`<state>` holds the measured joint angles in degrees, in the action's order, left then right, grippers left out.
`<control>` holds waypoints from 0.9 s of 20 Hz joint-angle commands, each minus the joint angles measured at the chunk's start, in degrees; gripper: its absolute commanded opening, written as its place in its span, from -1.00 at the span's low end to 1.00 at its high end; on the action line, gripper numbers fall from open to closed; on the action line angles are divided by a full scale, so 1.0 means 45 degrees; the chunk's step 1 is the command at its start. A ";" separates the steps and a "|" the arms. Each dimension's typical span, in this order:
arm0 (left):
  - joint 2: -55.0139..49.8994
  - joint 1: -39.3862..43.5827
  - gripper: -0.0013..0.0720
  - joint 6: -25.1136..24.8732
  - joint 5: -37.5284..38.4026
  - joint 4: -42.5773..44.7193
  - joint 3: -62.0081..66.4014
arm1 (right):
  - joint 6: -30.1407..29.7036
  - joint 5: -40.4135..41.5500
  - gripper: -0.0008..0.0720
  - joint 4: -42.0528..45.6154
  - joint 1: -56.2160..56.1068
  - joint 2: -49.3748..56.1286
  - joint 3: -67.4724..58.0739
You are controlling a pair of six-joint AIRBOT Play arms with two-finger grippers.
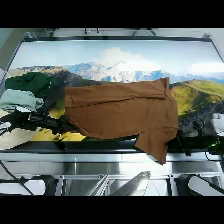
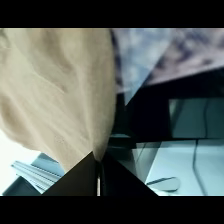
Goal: Fold the shirts.
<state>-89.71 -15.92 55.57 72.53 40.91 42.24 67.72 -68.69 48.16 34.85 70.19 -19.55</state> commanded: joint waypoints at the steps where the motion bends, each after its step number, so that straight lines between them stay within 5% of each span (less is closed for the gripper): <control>1: 0.0010 -0.0015 -0.91 -0.0005 0.0199 -0.0019 0.0019 | -0.0481 -0.0330 -0.92 -0.0398 0.0015 -0.0024 -0.0316; 8: 0.1831 -0.2764 -0.91 0.0209 0.2001 0.0413 0.0010 | 0.0461 -0.1962 -0.92 -0.1817 0.0015 -0.2778 -0.3118; 11: 0.2380 -0.3900 -0.91 0.0335 0.2404 0.0340 0.0015 | 0.0175 -0.1851 -0.92 -0.3599 0.0010 -0.3327 -0.4012; 18: 0.2409 -0.3905 -0.91 0.0384 0.2526 -0.0729 0.1127 | -0.1404 -0.0170 -0.92 -0.4167 -0.0457 -0.1991 -0.4085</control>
<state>-79.13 -33.17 56.95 84.03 41.08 44.29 65.43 -74.22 32.47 34.15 58.72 -37.47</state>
